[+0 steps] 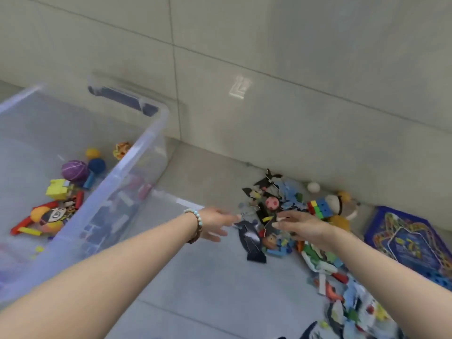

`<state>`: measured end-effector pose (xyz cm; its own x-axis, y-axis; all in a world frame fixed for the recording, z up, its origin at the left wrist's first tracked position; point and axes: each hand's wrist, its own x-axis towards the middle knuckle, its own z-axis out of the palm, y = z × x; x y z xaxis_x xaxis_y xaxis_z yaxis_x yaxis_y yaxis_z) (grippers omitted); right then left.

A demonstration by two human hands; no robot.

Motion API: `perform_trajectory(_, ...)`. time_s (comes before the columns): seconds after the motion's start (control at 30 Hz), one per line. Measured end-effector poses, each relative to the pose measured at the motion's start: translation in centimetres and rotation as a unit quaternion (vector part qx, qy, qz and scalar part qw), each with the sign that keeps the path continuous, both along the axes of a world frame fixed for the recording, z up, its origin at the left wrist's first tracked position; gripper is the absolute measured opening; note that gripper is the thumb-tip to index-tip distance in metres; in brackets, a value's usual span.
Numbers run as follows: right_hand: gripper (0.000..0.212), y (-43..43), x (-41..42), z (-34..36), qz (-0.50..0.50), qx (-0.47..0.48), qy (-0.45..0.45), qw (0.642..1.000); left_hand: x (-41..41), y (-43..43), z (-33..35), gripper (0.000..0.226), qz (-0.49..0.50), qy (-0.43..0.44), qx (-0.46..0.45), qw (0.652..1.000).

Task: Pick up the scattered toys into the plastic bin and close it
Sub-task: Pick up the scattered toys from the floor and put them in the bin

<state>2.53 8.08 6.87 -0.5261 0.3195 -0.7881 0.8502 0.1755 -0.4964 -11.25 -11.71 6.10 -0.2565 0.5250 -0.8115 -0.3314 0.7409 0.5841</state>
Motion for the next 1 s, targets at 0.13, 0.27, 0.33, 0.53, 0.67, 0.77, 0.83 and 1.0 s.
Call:
perform_trajectory(0.13,0.047,0.0,3.4,-4.2,-0.083,0.042,-0.006,0.996,2.8,1.6,-6.0,0.065,-0.012,0.001,-0.066,0.998)
perform_trajectory(0.27,0.062,-1.5,4.8,-7.5,-0.226,0.038,-0.05,0.972,4.6,2.4,-9.9,0.076,0.025,0.028,-0.08,0.996)
perform_trajectory(0.33,0.068,-2.4,4.9,-8.7,-0.287,0.014,-0.055,0.956,5.0,2.8,-11.7,0.082,0.066,0.037,-0.045,0.996)
perform_trajectory(0.53,0.074,-3.4,3.3,-10.4,-0.462,-0.011,-0.011,0.887,6.4,5.4,-11.2,0.043,0.211,-0.046,0.008,0.976)
perform_trajectory(0.67,0.085,-3.6,2.2,-11.3,-0.517,0.014,0.018,0.855,7.3,6.3,-11.6,0.029,0.25,-0.044,0.016,0.967)
perform_trajectory(0.77,0.084,-3.6,2.0,-11.6,-0.534,0.015,0.025,0.845,7.3,6.8,-11.4,0.021,0.24,-0.016,0.021,0.97)
perform_trajectory(0.83,0.073,-3.5,2.1,-11.6,-0.539,0.004,0.031,0.842,7.2,7.2,-11.3,0.027,0.239,-0.021,0.026,0.97)
perform_trajectory(1.0,0.052,-3.4,1.9,-11.5,-0.503,0.015,0.059,0.862,7.8,8.3,-11.3,0.029,0.211,-0.037,0.044,0.976)
